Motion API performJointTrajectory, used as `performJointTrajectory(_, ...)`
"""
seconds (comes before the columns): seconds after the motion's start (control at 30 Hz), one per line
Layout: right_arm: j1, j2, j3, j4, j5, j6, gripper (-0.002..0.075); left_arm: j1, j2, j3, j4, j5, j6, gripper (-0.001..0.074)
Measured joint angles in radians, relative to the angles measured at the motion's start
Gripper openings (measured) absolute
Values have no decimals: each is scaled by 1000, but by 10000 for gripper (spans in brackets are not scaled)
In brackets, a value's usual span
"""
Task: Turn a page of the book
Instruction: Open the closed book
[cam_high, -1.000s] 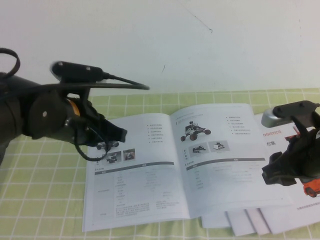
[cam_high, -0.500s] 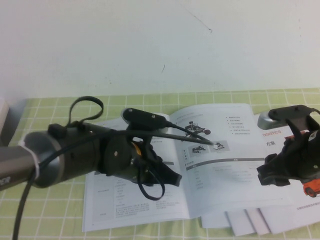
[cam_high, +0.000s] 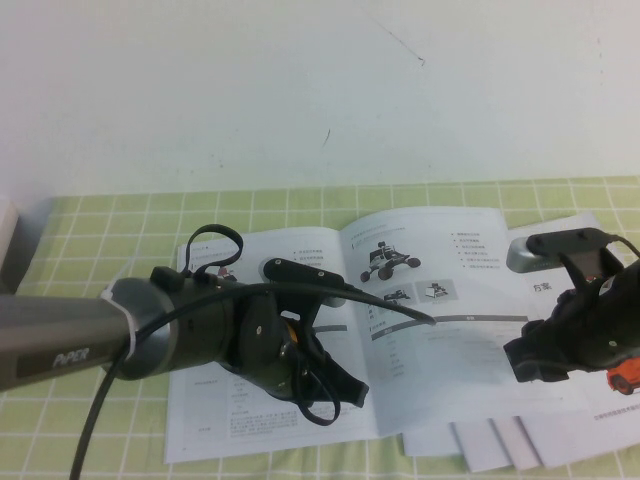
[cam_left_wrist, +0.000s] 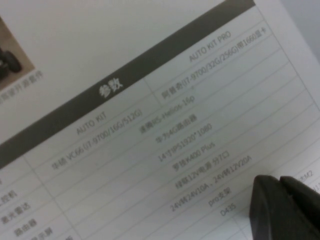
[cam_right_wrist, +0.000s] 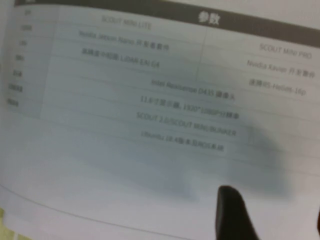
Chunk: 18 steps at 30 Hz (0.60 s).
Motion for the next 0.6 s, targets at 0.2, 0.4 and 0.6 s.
performJointTrajectory(0.2, -16, 26, 0, -30, -2, 2, 331, 0, 0, 0, 0, 0, 0, -1)
performJointTrajectory(0.4, -45, 26, 0, -36, -4, 18, 325, 0, 0, 0, 0, 0, 0, -1)
performJointTrajectory(0.6, -51, 26, 0, -37, -4, 22, 324, 0, 0, 0, 0, 0, 0, -1)
